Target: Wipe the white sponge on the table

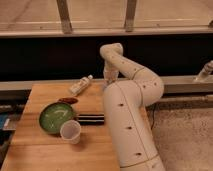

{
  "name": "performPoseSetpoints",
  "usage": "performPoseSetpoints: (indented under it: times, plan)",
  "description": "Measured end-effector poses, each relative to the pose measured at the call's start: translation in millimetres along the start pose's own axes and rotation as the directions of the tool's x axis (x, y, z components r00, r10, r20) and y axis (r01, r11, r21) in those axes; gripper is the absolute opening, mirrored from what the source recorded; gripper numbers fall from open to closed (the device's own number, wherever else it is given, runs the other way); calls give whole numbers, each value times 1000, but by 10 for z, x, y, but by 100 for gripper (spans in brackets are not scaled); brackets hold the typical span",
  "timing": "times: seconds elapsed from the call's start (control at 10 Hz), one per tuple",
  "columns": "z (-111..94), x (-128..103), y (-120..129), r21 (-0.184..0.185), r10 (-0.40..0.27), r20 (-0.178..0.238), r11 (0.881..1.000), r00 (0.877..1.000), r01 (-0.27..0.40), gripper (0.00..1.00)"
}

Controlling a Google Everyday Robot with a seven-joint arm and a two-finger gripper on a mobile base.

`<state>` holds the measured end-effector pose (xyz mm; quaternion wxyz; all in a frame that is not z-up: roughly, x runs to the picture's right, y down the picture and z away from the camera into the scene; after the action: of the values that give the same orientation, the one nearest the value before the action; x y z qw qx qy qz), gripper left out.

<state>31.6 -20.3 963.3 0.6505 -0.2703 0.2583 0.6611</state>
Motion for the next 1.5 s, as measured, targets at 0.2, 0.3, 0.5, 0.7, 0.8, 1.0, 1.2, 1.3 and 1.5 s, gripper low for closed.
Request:
performPoseSetpoints:
  times: [0.2,0.3,0.5,0.7,0.8,1.0,1.2,1.3,1.5]
  plan:
    - [-58,293,207,-19,-61,14,998,998,62,0]
    - [-85,462,290,-32,-73,19,997,997,74,0]
    - [-142,780,307,-54,-63,24,996,998,64,0]
    - [-167,963,118,-50,-9,26,999,1000,10,0]
    - [-162,1026,-89,-40,43,21,998,999,-42,0]
    - [-172,1004,-465,-21,128,22,992,992,-127,0]
    - [-192,820,-818,14,207,20,978,978,-208,0]
    - [-205,747,-893,27,225,20,974,974,-225,0]
    - [-224,580,-1017,52,244,21,968,969,-245,0]
